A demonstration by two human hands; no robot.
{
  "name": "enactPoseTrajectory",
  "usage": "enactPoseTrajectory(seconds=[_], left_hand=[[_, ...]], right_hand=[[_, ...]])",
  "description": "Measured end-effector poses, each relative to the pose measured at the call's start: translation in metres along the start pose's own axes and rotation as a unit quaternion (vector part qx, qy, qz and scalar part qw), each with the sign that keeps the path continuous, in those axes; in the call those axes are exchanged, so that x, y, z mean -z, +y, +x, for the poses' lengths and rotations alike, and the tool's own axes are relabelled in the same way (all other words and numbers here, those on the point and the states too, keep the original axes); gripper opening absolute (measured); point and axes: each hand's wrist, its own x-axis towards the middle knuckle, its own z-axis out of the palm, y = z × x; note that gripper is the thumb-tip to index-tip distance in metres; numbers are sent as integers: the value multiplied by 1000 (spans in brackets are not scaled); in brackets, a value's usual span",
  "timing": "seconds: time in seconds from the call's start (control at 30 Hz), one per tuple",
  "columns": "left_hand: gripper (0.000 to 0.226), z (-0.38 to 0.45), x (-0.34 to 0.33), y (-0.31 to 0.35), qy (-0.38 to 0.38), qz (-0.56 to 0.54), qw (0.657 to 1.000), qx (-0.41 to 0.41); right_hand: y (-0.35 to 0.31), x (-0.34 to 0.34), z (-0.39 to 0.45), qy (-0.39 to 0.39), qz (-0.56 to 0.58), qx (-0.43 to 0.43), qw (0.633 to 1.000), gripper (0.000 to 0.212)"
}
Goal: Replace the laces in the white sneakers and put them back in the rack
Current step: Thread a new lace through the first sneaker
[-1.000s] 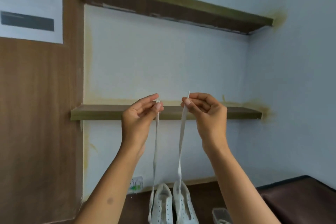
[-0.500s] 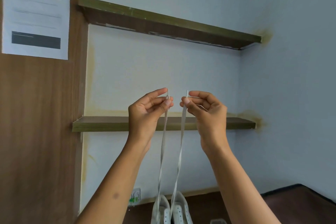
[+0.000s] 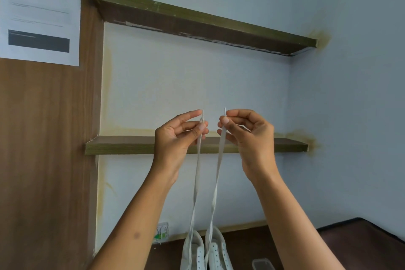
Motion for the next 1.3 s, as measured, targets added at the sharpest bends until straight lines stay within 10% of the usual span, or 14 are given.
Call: enactPoseTrajectory(seconds=[0.67,1.3], left_hand=[[26,-77,119,-199,12,256,926,277],[34,-188,174,-387,67,340,875,339]], right_hand=[[215,86,-81,-21,-299,-196,934,8],[400,88,-215,-31,-417,-290,861,28]])
